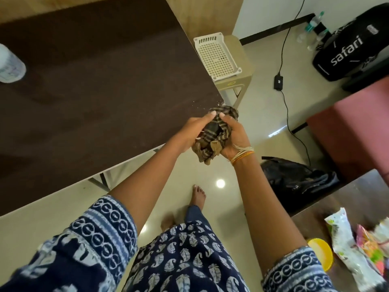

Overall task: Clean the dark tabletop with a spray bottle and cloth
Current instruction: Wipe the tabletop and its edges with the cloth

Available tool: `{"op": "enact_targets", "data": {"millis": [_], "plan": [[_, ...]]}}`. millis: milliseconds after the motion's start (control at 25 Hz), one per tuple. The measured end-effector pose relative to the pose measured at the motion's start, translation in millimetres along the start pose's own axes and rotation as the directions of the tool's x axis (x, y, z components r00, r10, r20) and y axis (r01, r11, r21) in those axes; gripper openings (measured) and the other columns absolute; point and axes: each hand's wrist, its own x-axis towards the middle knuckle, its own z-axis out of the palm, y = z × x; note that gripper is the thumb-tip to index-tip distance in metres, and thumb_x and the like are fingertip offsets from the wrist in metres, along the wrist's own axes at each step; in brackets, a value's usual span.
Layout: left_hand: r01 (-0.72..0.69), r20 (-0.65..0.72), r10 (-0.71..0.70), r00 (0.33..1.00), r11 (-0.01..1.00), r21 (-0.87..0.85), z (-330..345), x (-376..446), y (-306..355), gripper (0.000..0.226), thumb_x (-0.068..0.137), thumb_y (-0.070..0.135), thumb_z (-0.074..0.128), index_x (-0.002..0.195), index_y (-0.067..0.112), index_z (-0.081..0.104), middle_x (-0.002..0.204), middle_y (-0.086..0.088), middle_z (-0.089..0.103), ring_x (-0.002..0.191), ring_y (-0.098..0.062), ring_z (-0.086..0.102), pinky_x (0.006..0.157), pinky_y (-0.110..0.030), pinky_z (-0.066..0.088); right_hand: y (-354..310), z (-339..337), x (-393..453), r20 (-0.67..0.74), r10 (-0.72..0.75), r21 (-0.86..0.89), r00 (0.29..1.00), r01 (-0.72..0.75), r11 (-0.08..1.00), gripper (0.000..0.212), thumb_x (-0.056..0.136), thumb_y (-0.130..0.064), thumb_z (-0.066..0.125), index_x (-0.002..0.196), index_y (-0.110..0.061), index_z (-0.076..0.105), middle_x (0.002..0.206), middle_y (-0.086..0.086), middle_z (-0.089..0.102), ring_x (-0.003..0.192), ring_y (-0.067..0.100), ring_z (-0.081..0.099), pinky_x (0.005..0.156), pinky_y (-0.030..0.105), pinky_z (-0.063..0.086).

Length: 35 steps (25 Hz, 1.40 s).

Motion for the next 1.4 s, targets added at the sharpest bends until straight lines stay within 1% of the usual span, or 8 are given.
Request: {"op": "enact_targets", "data": {"millis": [240,360,600,760,920,1000,1160,1400], "plan": [[-0.236,-0.175,0.246,0.954,0.969,0.076,16.0,-16.6,-28.8,0.012,0.093,0.027,0.065,0.085,0.021,0.069,0.085,0.004,0.072,0.088,-0.017,0.069,0.078,-0.034,0.057,1.2,-20.6,-26.1,-0.128,-0.198,-0.324,0.972,0.148,0.934,0.026,0.091,-0.022,0.066,0.111,-0.006,0.067,0.112,0.016,0.070,0.106,0.031,0.067,0.098,0.051,0.050],[-0.341,-0.259,0.391,0.883,0.915,0.216,19.6,-12.5,-44.4,0.011,0.095,0.023,0.062,0.094,0.015,0.070,0.089,0.003,0.071,0.088,-0.016,0.067,0.078,-0.034,0.055,4.9,-38.4,-26.5,-0.332,-0.581,-0.707,0.743,0.212,0.675,0.018,0.084,-0.021,0.073,0.101,-0.016,0.069,0.094,0.000,0.071,0.088,0.016,0.067,0.090,0.047,0.055],[-0.188,-0.125,0.190,0.974,0.982,0.032,64.3,-6.2,-30.1,0.020,0.101,0.029,0.048,0.108,0.022,0.066,0.105,-0.004,0.072,0.098,-0.020,0.069,0.087,-0.040,0.057,45.7,-49.7,-9.9,-0.210,-0.547,-0.604,0.810,0.333,0.724,0.041,0.099,-0.036,0.049,0.139,-0.031,0.044,0.135,-0.002,0.054,0.123,0.016,0.054,0.103,0.038,0.048],[-0.057,-0.115,0.053,0.992,0.998,-0.029,62.3,9.8,-9.8,0.033,0.105,0.034,0.036,0.111,0.018,0.064,0.098,-0.003,0.072,0.074,-0.017,0.069,0.054,-0.028,0.056,30.1,-56.8,18.2,-0.389,-0.474,-0.343,0.790,0.353,0.870,0.033,0.101,-0.018,0.045,0.132,-0.013,0.056,0.127,0.003,0.060,0.118,0.023,0.059,0.102,0.039,0.048],[-0.231,-0.460,0.588,0.665,0.748,0.622,20.1,34.0,-14.5,0.031,0.094,0.015,0.042,0.101,0.009,0.072,0.098,-0.006,0.072,0.090,-0.022,0.067,0.080,-0.031,0.053,-11.7,-39.8,48.5,-0.512,-0.621,-0.457,0.593,0.424,0.782,0.039,0.101,-0.027,0.043,0.139,-0.019,0.048,0.135,0.004,0.053,0.119,0.018,0.054,0.104,0.042,0.047],[-0.140,-0.415,0.685,0.598,0.600,0.788,-10.3,45.4,-27.5,0.032,0.095,0.011,0.042,0.114,0.006,0.068,0.120,-0.011,0.066,0.114,-0.024,0.060,0.099,-0.032,0.044,-28.4,-23.4,72.6,-0.340,-0.671,-0.686,0.659,0.314,0.656,0.049,0.100,-0.037,0.042,0.148,-0.030,0.034,0.146,0.008,0.040,0.123,0.018,0.045,0.107,0.043,0.042],[0.051,-0.319,0.672,0.668,0.386,0.921,-53.2,47.2,-62.1,0.040,0.101,0.017,0.040,0.138,0.007,0.051,0.151,-0.012,0.042,0.142,-0.028,0.035,0.117,-0.045,0.029,-42.4,-8.1,125.2,-0.130,-0.429,-0.976,0.894,-0.191,-0.102,0.069,0.096,-0.062,0.035,0.153,-0.029,0.017,0.160,0.012,0.017,0.143,0.040,0.024,0.112,0.056,0.025],[0.147,-0.270,0.687,0.675,0.233,0.961,-56.1,46.9,-75.4,0.047,0.101,0.020,0.032,0.146,0.009,0.040,0.156,-0.012,0.034,0.146,-0.028,0.028,0.119,-0.045,0.025,-65.0,-22.9,156.0,-0.040,-0.219,-0.927,0.975,0.046,0.373,0.053,0.101,-0.056,0.022,0.147,-0.033,0.037,0.144,0.003,0.049,0.132,0.027,0.046,0.109,0.035,0.032]]}}
